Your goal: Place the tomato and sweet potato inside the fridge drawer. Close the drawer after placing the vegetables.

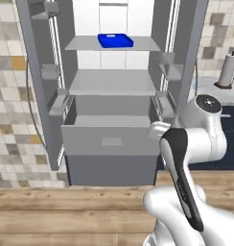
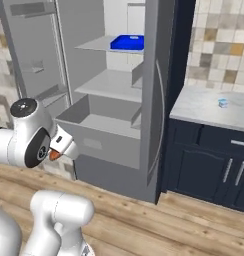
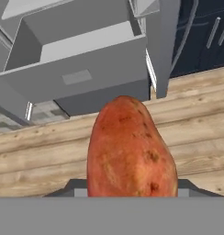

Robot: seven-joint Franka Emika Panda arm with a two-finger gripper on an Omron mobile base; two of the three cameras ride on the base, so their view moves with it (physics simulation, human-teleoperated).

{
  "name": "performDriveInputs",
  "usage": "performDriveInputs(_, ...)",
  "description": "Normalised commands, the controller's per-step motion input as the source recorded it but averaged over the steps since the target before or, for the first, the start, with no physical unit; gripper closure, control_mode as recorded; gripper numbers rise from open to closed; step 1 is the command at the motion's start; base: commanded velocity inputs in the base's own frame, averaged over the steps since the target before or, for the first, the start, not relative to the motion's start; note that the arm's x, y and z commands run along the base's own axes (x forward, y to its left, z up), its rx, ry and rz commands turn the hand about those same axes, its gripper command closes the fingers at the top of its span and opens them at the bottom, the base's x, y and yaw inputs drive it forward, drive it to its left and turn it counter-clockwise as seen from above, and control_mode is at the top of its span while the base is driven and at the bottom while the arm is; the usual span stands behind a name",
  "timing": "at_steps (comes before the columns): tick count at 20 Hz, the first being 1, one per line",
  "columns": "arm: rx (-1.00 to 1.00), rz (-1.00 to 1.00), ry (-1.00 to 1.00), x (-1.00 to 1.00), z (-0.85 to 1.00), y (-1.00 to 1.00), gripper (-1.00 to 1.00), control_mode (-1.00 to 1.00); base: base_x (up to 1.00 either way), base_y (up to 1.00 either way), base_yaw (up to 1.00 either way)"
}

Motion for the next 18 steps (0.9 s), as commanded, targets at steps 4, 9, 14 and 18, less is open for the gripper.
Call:
performDriveInputs(4,0.0,0.0,0.0,0.0,0.0,0.0,1.0,1.0,0.39,0.41,0.02)
performDriveInputs(9,0.0,0.0,0.0,0.0,0.0,0.0,1.0,1.0,0.59,0.16,0.0)
performDriveInputs(14,0.0,0.0,0.0,0.0,0.0,0.0,1.0,1.0,0.71,0.01,0.0)
performDriveInputs(18,0.0,0.0,0.0,0.0,0.0,0.0,1.0,1.0,0.7,0.25,-0.06)
